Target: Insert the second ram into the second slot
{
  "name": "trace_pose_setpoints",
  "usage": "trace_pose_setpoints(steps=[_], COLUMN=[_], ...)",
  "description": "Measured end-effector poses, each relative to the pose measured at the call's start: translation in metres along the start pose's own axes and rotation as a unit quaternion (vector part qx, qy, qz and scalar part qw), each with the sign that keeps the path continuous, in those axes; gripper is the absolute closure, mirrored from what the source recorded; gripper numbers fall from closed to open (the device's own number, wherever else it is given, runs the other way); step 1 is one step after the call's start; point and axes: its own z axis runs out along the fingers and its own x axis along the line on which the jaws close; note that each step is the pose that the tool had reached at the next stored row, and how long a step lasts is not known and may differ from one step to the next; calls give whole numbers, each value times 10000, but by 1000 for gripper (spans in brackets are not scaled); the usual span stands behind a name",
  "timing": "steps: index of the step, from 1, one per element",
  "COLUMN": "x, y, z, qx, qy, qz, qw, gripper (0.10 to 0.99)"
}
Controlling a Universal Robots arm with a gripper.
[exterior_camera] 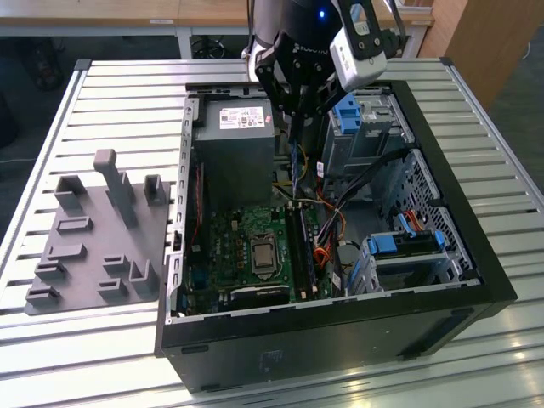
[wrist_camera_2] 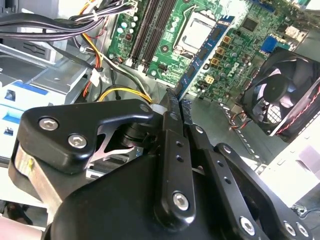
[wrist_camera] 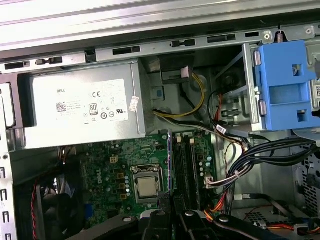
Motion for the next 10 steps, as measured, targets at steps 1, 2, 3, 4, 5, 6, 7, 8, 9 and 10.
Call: trace_pose_setpoints(steps=[1, 2, 3, 4, 5, 6, 7, 8, 9, 10], x=[0, 0, 0, -1, -2, -3, -4, -6, -6, -7], y=[0, -1, -2, -3, -7, -12, -19, -28, -36, -43], z=[4, 8, 12, 16, 18, 20, 23, 26, 28, 31], qx=[0, 2, 3, 4, 6, 7, 7, 7, 7, 7], qy=[0, 0, 0, 0, -1, -1, -2, -2, -2, -2], qz=[-9, -28, -53, -80, -102, -117, -128, -134, -138, -139], qw=[10000, 10000, 10000, 10000, 9999, 9999, 9999, 9999, 9999, 9999], gripper=[949, 949, 949, 949, 949, 949, 949, 949, 949, 949])
